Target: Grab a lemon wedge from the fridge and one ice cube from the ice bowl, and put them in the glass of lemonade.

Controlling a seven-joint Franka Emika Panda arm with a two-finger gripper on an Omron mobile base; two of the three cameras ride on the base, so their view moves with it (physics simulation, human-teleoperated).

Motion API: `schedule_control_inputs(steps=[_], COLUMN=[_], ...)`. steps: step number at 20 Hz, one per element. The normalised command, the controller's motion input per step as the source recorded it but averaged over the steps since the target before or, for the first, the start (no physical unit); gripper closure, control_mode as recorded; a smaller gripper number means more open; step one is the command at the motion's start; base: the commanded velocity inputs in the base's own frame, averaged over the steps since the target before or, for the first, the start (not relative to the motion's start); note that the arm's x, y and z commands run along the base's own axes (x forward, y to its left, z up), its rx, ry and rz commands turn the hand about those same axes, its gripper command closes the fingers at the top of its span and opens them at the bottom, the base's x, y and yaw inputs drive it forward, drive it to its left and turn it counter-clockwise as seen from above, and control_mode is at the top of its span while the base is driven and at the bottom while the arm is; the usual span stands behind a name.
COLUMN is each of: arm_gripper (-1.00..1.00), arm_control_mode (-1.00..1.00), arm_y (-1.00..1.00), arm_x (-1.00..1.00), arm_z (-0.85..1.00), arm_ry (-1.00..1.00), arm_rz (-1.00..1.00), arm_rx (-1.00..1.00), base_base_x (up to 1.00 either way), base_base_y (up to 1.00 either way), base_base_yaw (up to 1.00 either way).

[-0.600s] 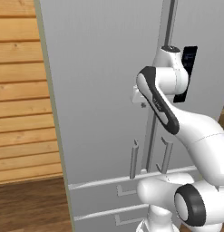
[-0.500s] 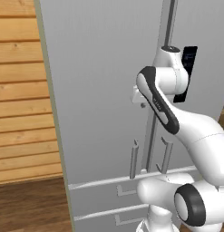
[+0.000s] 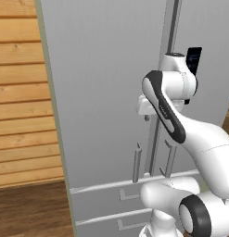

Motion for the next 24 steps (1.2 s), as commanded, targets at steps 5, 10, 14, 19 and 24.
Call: schedule_control_inputs(steps=[5,10,14,19,24], arm_gripper=[-1.0,-1.0,-1.0,-1.0,-1.0], arm_control_mode=[-1.0,-1.0,1.0,1.0,1.0], arm_y=[-0.1,-0.1,0.0,0.0,0.0], arm_x=[-0.49,-0.14,0.0,0.0,0.0], arm_z=[-0.62,-0.37,0.0,0.0,0.0], arm_ry=[0.22,0.07,0.0,0.0,0.0], arm_rz=[-0.03,0.0,0.0,0.0,0.0], arm_rx=[0.0,0.0,0.0,0.0,0.0], base_base_x=[0.0,0.0,-0.09,-0.55,-0.48], base_base_y=[0.0,0.0,-0.25,-0.4,-0.18], base_base_yaw=[0.0,0.0,0.0,0.02,0.0])
